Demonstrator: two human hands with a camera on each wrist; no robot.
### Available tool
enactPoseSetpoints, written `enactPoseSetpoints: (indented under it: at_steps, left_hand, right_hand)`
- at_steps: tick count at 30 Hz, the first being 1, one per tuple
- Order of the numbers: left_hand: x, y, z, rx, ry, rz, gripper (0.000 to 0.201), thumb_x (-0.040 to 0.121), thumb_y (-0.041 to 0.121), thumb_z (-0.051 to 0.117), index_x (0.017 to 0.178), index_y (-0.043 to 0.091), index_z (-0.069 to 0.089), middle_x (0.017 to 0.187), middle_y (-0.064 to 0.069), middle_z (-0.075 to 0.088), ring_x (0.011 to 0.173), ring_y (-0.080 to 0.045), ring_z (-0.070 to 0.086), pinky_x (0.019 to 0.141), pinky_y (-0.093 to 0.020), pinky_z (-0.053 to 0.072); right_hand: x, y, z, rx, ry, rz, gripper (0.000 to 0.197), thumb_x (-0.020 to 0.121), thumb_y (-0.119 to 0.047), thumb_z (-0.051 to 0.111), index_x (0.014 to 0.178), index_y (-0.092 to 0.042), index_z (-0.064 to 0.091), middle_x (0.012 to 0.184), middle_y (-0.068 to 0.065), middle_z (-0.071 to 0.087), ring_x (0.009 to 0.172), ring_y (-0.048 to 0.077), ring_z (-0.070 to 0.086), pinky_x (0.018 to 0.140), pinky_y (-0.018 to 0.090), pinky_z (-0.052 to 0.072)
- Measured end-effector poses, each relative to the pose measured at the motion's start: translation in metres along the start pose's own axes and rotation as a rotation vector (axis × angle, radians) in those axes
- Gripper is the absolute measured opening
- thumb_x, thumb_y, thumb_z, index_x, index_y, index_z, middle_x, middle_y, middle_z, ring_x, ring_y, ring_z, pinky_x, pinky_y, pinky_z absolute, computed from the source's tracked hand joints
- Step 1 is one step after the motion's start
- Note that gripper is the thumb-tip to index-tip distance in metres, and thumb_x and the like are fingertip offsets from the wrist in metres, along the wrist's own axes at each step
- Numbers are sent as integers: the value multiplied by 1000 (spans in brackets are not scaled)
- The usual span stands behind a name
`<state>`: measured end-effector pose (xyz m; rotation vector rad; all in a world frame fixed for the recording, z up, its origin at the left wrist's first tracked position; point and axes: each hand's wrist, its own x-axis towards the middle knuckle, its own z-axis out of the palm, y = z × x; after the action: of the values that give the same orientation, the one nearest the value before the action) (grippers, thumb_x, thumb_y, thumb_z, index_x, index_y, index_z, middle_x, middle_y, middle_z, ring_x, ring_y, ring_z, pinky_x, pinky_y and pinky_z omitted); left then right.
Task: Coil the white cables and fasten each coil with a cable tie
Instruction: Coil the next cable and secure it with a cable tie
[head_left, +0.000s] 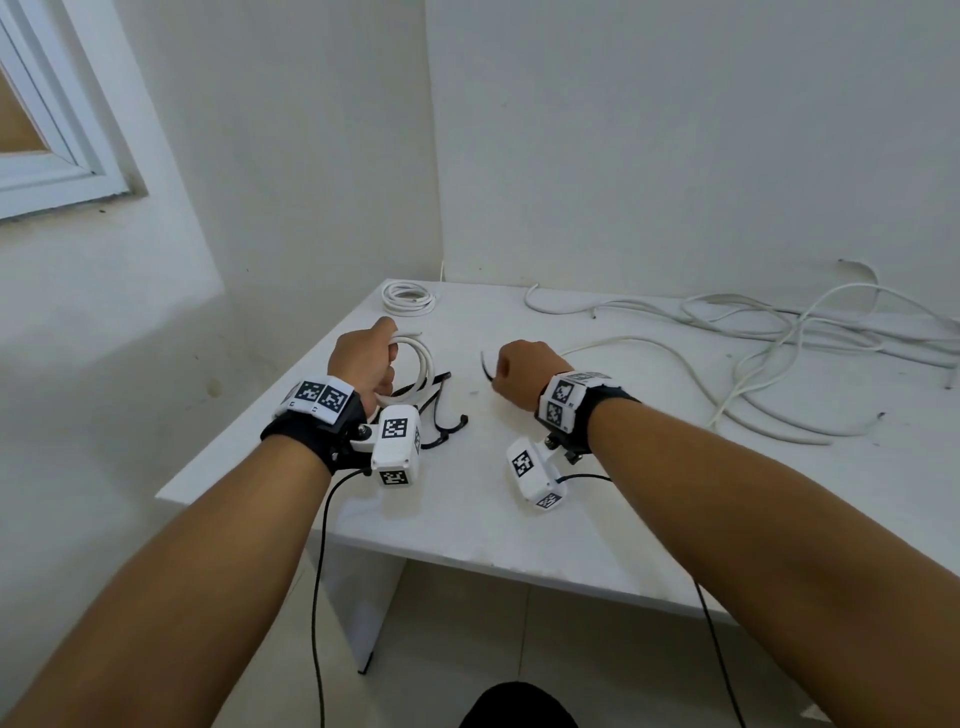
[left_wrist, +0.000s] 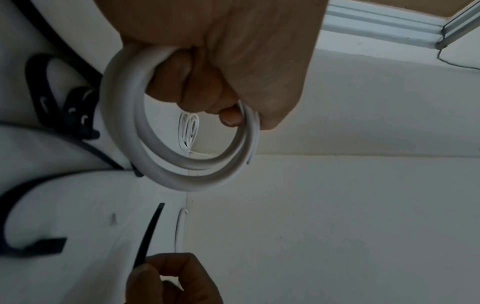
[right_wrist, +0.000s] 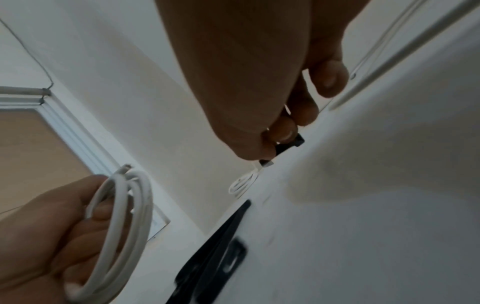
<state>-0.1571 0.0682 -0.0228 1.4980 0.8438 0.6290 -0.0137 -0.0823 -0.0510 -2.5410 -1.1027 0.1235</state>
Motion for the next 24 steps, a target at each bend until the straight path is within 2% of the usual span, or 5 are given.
enactPoseSetpoints:
  at_steps: [3,9,14,17,24]
  left_hand:
    - [-5,3,15,-2,-38,4,29,84,24,48,58,14,40,41,7,29,37,-15,20,46,-22,20]
    - [-18,10,59,-10,-146,28,31,84,25,49,56,14,40,44,3,27,39,-16,19,48,-23,20]
    - [-43,18,114,0,-294,49,32,86,24,49,57,13,41,42,4,30,37,-15,21,49,-25,17]
    - [-58,22,140,14,-356,72,32,87,23,49,57,14,42,43,5,34,37,-15,23,50,-26,17]
    - [-83,26,177,99,-505,127,34,88,23,51,56,13,44,50,1,38,39,-15,25,46,-24,19]
  right_hand:
    - [-6,26,-16,111,44,74,14,87,-18,53,91,-11,65,87,6,73,81,21,67,68,30,56]
    - [-23,67,-38,325,175,205,14,83,-20,63,81,-8,69,70,2,74,59,13,64,54,24,52]
    - [-43,99,-58,344,253,222,8,84,-8,56,87,-8,64,91,-4,68,44,4,62,41,16,45]
    - [-53,115,-69,371,315,197,6,84,-7,57,82,-9,63,99,-4,70,52,11,66,48,24,50]
    - [-75,123,-83,685,377,102,8,85,-8,70,85,-5,64,72,10,74,60,20,69,66,38,62]
